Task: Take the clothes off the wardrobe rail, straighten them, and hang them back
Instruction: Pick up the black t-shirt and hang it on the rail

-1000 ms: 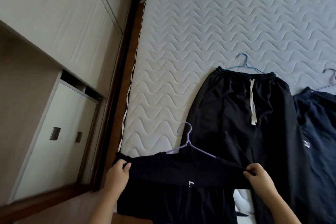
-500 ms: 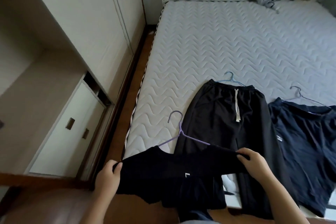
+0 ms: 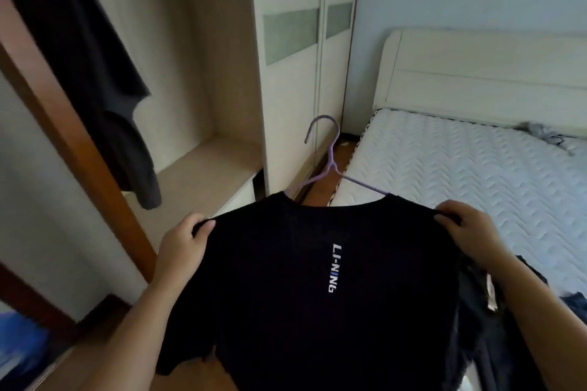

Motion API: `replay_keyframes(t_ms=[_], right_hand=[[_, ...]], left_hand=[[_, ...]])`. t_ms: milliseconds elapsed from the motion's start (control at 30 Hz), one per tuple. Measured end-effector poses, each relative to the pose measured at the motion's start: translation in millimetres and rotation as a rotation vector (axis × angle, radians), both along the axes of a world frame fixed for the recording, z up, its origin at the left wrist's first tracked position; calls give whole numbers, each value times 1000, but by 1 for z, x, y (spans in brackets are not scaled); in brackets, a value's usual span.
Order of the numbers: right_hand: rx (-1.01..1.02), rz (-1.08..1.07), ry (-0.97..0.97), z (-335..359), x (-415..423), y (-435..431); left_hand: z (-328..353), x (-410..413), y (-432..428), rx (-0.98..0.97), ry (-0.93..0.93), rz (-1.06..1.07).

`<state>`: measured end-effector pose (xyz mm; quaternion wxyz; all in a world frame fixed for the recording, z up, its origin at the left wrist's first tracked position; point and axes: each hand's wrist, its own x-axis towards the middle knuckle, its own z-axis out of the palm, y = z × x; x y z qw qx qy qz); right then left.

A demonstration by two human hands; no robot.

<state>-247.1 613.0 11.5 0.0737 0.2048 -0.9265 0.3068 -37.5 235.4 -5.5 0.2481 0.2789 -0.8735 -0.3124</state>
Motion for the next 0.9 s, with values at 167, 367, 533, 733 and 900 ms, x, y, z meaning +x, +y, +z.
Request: replay_keyframes(t_ms=[167, 367, 533, 733, 900], right_hand=[[-112, 78, 110, 81, -31, -53], [-229, 133, 213, 167, -84, -117], [-282, 209, 309, 234, -114, -140], [-416, 452, 13, 267, -143, -153], [-623, 499, -177, 272, -158, -186]], left_hand=[[81, -21, -35, -199, 199, 114], [164, -65, -80, -198, 343, 254], [229, -111, -109, -162, 464, 305], [256, -157, -137, -133, 547, 365], [261, -173, -167, -138, 501, 373]])
